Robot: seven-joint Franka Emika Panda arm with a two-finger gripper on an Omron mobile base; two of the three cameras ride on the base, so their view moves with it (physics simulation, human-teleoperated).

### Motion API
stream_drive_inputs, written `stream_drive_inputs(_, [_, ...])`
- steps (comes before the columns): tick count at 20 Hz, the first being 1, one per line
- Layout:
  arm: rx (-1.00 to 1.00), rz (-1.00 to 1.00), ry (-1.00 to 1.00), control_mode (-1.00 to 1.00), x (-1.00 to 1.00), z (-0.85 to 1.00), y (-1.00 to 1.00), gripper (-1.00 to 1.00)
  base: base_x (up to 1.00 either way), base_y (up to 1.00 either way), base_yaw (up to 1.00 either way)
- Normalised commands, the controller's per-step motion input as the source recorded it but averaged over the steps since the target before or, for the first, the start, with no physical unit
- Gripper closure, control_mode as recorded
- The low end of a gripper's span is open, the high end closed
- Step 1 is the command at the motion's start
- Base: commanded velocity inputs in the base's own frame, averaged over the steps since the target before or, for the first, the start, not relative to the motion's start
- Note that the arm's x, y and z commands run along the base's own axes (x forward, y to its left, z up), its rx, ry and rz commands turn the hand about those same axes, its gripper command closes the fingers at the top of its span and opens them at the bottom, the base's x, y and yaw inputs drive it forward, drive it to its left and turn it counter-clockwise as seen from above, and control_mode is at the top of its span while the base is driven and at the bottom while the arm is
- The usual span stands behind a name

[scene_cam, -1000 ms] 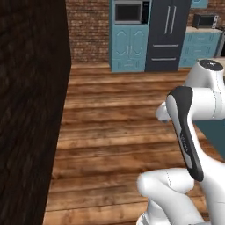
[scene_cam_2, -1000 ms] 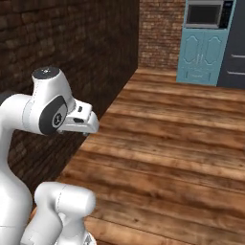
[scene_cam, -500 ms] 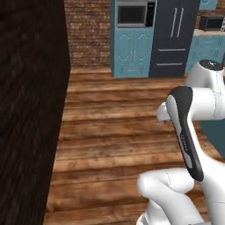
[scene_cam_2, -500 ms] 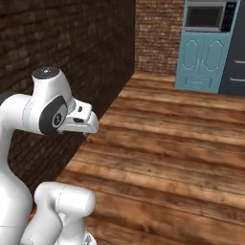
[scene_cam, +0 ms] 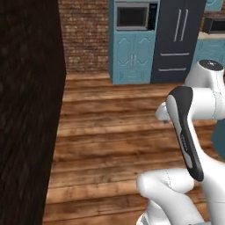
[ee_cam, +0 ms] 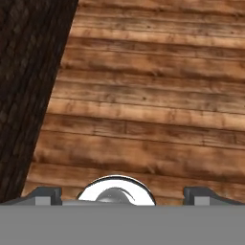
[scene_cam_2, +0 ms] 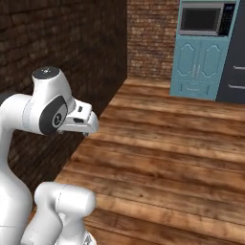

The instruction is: There is a tray on the dining counter. Grab the cup, mug, and pitcher and place them on the tray. The pitcher may be placed next to the tray if it cannot fit the tray.

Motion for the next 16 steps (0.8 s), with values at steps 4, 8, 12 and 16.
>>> stream_drive_inputs(4, [0.00, 0.00, 0.00, 1.00, 0.00, 0.00, 0.00, -1.00, 1.00, 0.38, -0.18])
stream_drive_inputs(8, [0.00, 0.00, 0.00, 1.00, 0.00, 0.00, 0.00, -1.00, 1.00, 0.74, -0.29])
stream_drive_inputs(12, [0.00, 0.00, 0.00, 1.00, 0.00, 0.00, 0.00, -1.00, 1.00, 0.96, -0.37])
stream_drive_inputs(16, [0.00, 0.00, 0.00, 1.00, 0.00, 0.00, 0.00, -1.00, 1.00, 0.97, -0.40])
